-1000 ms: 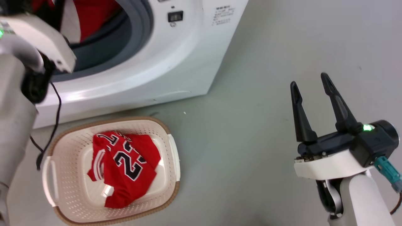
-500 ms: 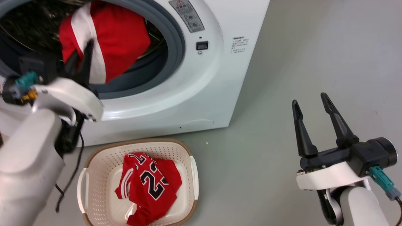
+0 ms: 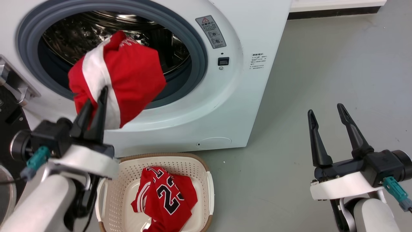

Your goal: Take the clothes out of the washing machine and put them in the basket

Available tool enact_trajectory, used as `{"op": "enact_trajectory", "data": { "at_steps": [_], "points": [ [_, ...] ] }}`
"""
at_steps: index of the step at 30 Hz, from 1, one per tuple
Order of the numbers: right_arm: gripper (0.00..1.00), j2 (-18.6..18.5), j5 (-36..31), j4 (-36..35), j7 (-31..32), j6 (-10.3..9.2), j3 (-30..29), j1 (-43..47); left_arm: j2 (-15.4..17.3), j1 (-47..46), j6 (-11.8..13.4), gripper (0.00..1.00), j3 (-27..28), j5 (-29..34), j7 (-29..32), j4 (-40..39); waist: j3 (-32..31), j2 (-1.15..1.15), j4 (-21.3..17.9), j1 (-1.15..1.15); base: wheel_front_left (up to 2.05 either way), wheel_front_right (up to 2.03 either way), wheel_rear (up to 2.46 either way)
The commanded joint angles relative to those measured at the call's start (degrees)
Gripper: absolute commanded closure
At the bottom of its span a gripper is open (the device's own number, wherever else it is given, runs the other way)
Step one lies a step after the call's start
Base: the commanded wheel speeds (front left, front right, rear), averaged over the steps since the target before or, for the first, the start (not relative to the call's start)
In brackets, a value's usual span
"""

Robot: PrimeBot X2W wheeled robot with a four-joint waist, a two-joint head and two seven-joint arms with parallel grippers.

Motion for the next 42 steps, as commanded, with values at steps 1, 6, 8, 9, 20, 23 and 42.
{"op": "enact_trajectory", "data": {
  "at_steps": [1, 6, 8, 9, 20, 23, 42],
  "points": [
    [0.0, 0.1, -0.3, -0.1, -0.1, -0.06, -0.1, 0.8, 0.5, 2.5, 0.9, 1.0, 0.3, 0.8, -0.3, -2.5, -0.2, 0.0, 0.4, 0.01, 0.0, 0.0, 0.0],
    [0.0, 0.1, -0.3, 0.1, -0.1, -0.06, -0.5, 1.6, 1.1, 8.1, 3.1, 1.0, 0.6, 1.3, -0.2, -7.9, -0.6, 0.0, 1.4, 0.01, 0.0, 0.0, 0.0],
    [0.0, 0.1, -0.4, 0.2, -0.1, -0.06, -0.5, 1.7, 1.3, 9.1, 3.4, 1.0, 0.4, 0.9, 0.1, -8.5, -0.6, 0.0, 1.6, 0.01, 0.0, 0.0, 0.0],
    [0.0, 0.1, -0.4, 0.3, -0.1, -0.06, -0.5, 1.6, 1.2, 10.1, 3.4, 1.0, 0.2, 0.4, 0.3, -9.0, -0.5, 0.0, 1.7, 0.01, 0.0, 0.0, 0.0],
    [0.0, 0.1, -0.9, -0.8, -0.1, -0.06, 0.4, -1.4, -3.5, 11.1, -3.5, 1.0, -5.3, -4.0, 2.1, 4.6, 5.5, 0.0, 1.3, 0.01, 0.0, 0.0, 0.0],
    [0.0, 0.1, -1.3, -1.2, -0.1, -0.06, 0.7, -2.6, -5.6, 9.8, -6.0, 1.0, -5.8, -4.8, 1.5, 12.6, 8.1, 0.0, 0.3, 0.01, 0.0, 0.0, 0.0],
    [0.0, 0.1, -2.8, -4.8, -0.1, -0.06, 0.3, -7.1, -15.9, -10.0, -16.5, 1.0, -5.8, -1.8, -0.3, 55.7, 23.0, 0.0, -4.1, 0.01, 0.0, 0.0, 0.0]
  ]
}}
